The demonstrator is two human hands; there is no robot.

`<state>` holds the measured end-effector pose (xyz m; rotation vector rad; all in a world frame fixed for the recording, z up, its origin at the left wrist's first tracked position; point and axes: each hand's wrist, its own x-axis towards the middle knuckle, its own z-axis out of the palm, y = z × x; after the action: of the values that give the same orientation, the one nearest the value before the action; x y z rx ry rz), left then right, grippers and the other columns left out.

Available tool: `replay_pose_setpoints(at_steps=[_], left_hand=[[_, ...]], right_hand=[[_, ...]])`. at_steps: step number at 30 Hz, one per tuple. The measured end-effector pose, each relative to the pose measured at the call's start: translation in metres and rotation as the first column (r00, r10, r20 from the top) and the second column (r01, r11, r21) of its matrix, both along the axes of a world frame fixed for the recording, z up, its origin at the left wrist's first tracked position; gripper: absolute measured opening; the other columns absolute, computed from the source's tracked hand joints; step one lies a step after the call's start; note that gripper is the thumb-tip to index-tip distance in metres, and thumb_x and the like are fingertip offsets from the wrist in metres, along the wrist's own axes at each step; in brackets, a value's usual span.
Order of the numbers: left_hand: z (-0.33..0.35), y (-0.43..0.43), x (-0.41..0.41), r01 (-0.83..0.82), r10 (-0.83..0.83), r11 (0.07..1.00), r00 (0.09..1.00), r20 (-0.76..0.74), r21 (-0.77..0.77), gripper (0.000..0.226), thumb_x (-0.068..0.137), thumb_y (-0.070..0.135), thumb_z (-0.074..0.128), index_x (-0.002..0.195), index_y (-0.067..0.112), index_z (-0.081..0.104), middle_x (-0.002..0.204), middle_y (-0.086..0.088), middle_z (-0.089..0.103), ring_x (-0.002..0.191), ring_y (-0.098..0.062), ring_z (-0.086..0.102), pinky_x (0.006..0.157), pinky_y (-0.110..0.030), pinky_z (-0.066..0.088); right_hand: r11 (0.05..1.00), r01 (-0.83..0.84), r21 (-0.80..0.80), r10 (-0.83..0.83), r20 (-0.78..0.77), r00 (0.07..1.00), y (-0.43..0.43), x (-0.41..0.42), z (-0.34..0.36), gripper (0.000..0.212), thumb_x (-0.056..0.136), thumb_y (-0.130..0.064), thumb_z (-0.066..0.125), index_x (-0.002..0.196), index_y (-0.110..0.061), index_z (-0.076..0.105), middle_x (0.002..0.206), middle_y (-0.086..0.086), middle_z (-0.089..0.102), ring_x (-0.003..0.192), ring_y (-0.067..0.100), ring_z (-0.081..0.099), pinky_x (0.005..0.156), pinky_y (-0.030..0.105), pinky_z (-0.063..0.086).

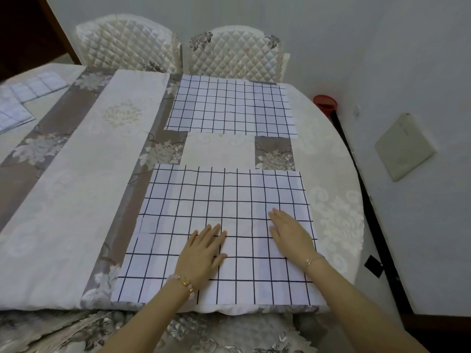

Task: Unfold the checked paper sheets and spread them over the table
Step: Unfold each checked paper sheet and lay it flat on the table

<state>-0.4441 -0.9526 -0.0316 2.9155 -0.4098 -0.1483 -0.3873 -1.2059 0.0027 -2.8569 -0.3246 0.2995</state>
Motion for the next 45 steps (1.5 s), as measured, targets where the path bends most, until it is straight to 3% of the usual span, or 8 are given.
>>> replay_pose_setpoints(at_steps=[9, 14, 21, 25, 30, 34, 39, 45], left_hand=[[-0.004, 0.001, 0.003, 0.026, -0.026, 1.000, 0.999, 0.028, -0.013, 0.052, 0.094, 0.054, 0.020, 0.131, 0.029, 0.047, 0.133, 0.004, 0.057, 0.122, -0.018, 0.055, 0.103, -0.035, 0.028], [0.001, 0.003, 0.008, 0.049, -0.050, 0.999, 0.998, 0.047, 0.023, 0.055, 0.081, 0.059, 0.037, 0.125, 0.032, 0.057, 0.130, 0.005, 0.060, 0.119, -0.019, 0.058, 0.102, -0.040, 0.044], [0.004, 0.009, 0.015, 0.101, -0.104, 0.994, 0.993, 0.063, 0.044, 0.058, 0.079, 0.063, 0.039, 0.124, 0.032, 0.056, 0.129, 0.004, 0.060, 0.115, -0.021, 0.060, 0.093, -0.044, 0.049], [0.010, 0.025, 0.028, 0.130, -0.137, 0.988, 0.986, 0.096, 0.080, 0.053, 0.082, 0.055, 0.039, 0.123, 0.028, 0.059, 0.128, 0.005, 0.061, 0.114, -0.019, 0.061, 0.090, -0.038, 0.051], [0.012, 0.065, 0.063, -0.009, 0.009, 0.993, 1.000, 0.002, 0.118, 0.062, 0.093, 0.055, 0.019, 0.133, 0.021, 0.052, 0.139, 0.002, 0.052, 0.125, -0.023, 0.053, 0.098, -0.047, 0.043], [0.013, 0.092, 0.087, -0.140, 0.139, 0.988, 0.990, 0.019, 0.073, 0.072, 0.085, 0.056, 0.019, 0.139, 0.016, 0.044, 0.147, -0.002, 0.042, 0.134, -0.026, 0.041, 0.106, -0.046, 0.034], [0.014, 0.101, 0.095, -0.201, 0.205, 0.976, 0.978, -0.044, 0.084, 0.096, 0.071, 0.072, -0.006, 0.148, 0.022, 0.022, 0.157, 0.003, 0.020, 0.145, -0.017, 0.016, 0.115, -0.038, 0.015], [0.025, 0.100, 0.103, -0.168, 0.185, 0.979, 0.970, -0.155, 0.119, 0.064, 0.094, 0.054, 0.028, 0.149, 0.021, 0.018, 0.159, 0.002, 0.012, 0.145, -0.018, 0.012, 0.117, -0.041, 0.016]], right_hand=[[0.986, 0.144, -0.089, -0.153, -0.099, 0.983, -0.032, 0.076, -0.001, 0.054, 0.101, -0.027, 0.032, 0.150, -0.009, 0.019, 0.160, 0.007, 0.015, 0.146, 0.024, 0.016, 0.115, 0.043, 0.025], [0.994, 0.105, -0.039, -0.106, -0.002, 0.994, -0.007, 0.042, 0.006, 0.051, 0.100, -0.022, 0.034, 0.148, -0.007, 0.024, 0.157, 0.009, 0.022, 0.146, 0.023, 0.018, 0.118, 0.034, 0.016], [0.999, -0.007, 0.040, 0.005, 0.037, 0.999, 0.021, -0.050, -0.016, 0.049, 0.088, -0.030, 0.035, 0.125, -0.010, 0.061, 0.131, 0.005, 0.061, 0.120, 0.023, 0.059, 0.099, 0.035, 0.046], [0.993, 0.060, 0.105, -0.066, 0.063, 0.996, 0.013, -0.064, -0.025, 0.049, 0.093, -0.031, 0.031, 0.134, -0.013, 0.053, 0.139, -0.004, 0.050, 0.128, 0.015, 0.047, 0.110, 0.024, 0.022], [0.991, 0.070, 0.118, -0.070, -0.001, 0.998, 0.011, -0.076, -0.028, 0.061, 0.099, -0.048, 0.005, 0.142, -0.021, 0.038, 0.145, -0.012, 0.034, 0.135, 0.005, 0.026, 0.113, 0.024, 0.011], [0.989, 0.100, 0.110, -0.097, -0.034, 0.995, 0.011, -0.079, -0.030, 0.050, 0.097, -0.050, 0.001, 0.146, -0.042, 0.010, 0.151, -0.018, 0.019, 0.138, -0.002, 0.014, 0.115, 0.016, -0.003], [0.986, 0.111, 0.125, -0.108, -0.029, 0.994, 0.013, -0.079, -0.029, 0.063, 0.094, -0.055, -0.004, 0.144, -0.029, 0.025, 0.149, -0.014, 0.026, 0.137, -0.002, 0.016, 0.113, 0.012, -0.008], [0.992, 0.072, 0.102, -0.072, -0.007, 0.997, 0.012, -0.078, -0.028, 0.067, 0.089, -0.061, -0.008, 0.145, -0.032, 0.014, 0.150, -0.020, 0.010, 0.141, -0.002, 0.009, 0.117, 0.017, -0.003]])
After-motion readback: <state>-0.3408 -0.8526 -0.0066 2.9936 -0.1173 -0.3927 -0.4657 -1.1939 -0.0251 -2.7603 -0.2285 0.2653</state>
